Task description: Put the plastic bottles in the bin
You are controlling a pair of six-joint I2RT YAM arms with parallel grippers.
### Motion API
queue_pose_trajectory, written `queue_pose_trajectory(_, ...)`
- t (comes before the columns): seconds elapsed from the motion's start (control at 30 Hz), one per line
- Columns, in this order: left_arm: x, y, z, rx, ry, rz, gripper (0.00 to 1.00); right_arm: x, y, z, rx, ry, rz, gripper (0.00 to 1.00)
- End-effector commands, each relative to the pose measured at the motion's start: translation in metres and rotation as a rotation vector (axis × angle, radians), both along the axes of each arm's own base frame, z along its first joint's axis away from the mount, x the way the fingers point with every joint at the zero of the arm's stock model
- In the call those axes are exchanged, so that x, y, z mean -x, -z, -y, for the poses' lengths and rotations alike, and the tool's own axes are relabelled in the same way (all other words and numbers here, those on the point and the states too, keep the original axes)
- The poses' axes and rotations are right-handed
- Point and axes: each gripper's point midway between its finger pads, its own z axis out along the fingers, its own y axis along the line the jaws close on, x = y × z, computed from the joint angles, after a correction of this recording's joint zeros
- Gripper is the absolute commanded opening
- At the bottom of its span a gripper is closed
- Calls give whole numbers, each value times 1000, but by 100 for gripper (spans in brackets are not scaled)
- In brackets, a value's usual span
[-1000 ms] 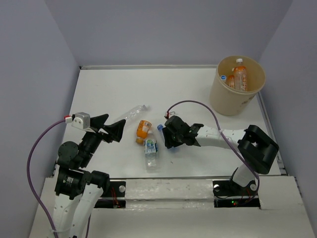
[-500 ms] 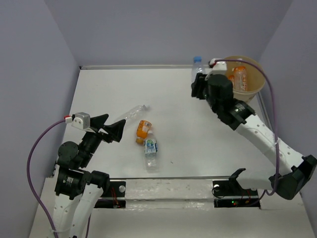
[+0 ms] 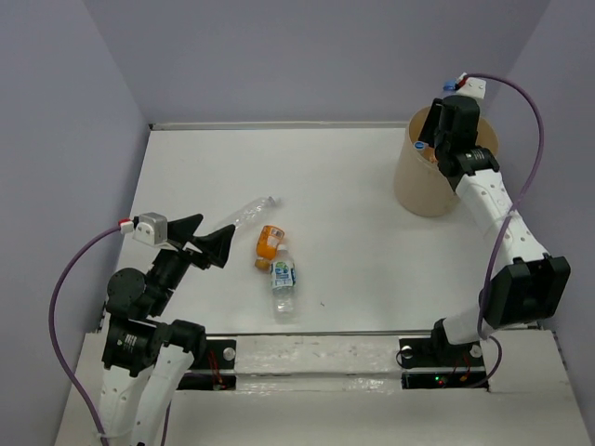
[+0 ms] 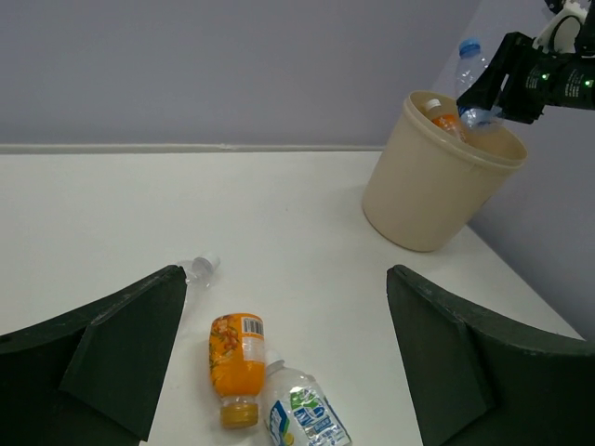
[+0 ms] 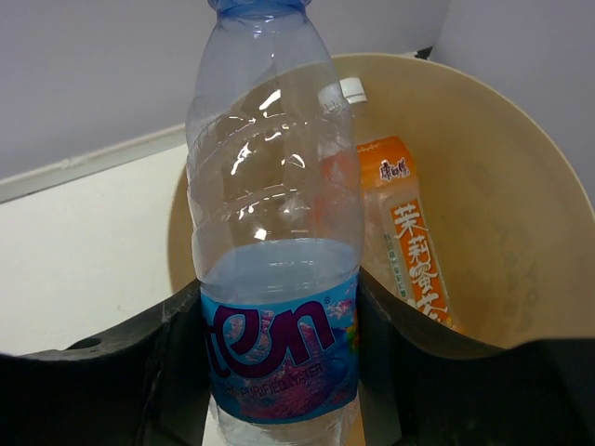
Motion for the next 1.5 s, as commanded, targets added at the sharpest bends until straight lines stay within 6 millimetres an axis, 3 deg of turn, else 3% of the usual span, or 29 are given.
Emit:
queue_pose_trajectory(0.0, 2, -7, 5, 0, 28, 33, 99, -6, -19, 13, 8, 3, 38, 60)
queue_pose_trajectory(0.03, 2, -6, 5, 0, 30, 30, 99, -6, -18, 18, 5, 16, 34, 63)
queue_pose_trajectory(0.13, 0, -5, 6, -1, 30, 24, 99, -3, -23, 20, -10, 35, 53, 85)
queue_pose_trajectory(0.3, -1, -4, 6, -1, 28, 17, 99, 7, -35, -9, -96, -92, 90, 90)
queue_pose_trajectory(0.33, -2, -3, 5, -4, 25, 15, 99, 15, -35, -34, -109, -149, 98, 90)
queue_pose_trajectory(0.43, -5, -2, 4, -6, 18, 7, 99, 36, -38, -71, -79, -198, 119, 92)
queue_pose_trajectory(0.47, -5, -2, 4, -4, 15, 7, 99, 47, -23, -100, -83, -264, 90, 93)
queue_pose_trajectory(0.57, -8, 1, 4, -9, 14, -4, 99, 78, -10, -151, -181, -413, 89, 93)
queue_pose_trajectory(0.6, -8, 2, 4, -10, 14, -7, 99, 99, 20, -183, -186, -500, 26, 93)
queue_pose_trajectory(0.63, -9, 3, 5, -12, 16, -13, 99, 111, 31, -200, -213, -529, 11, 93)
queue_pose_trajectory(0.67, -10, 3, 5, -11, 16, -14, 99, 138, 55, -231, -203, -616, -43, 93)
queue_pose_trajectory(0.77, -11, 3, 5, -10, 15, -16, 99, 177, 84, -271, -235, -691, -109, 94)
queue_pose_trajectory(0.8, -11, 4, 4, -12, 13, -17, 99, 199, 100, -296, -229, -762, -155, 94)
queue_pose_trajectory(0.87, -11, 4, 4, -11, 13, -17, 99, 220, 119, -320, -224, -794, -208, 95)
queue_pose_trajectory(0.9, -12, 4, 4, -12, 10, -19, 99, 239, 134, -342, -194, -830, -254, 96)
queue_pose_trajectory(1.03, -13, 6, 3, -13, 9, -26, 99, 247, 155, -366, -148, -818, -284, 98)
queue_pose_trajectory(1.07, -13, 5, 3, -14, 7, -23, 99, 245, 171, -371, -114, -810, -313, 98)
queue_pose_trajectory(1.1, -13, 4, 3, -12, 6, -20, 99, 243, 170, -375, -99, -789, -295, 99)
queue_pose_trajectory(1.27, -12, 4, 3, -13, 8, -17, 99, 234, 206, -381, -11, -732, -349, 100)
queue_pose_trajectory(1.47, -10, 1, 3, -7, 9, -6, 99, 230, 226, -401, -8, -730, -386, 100)
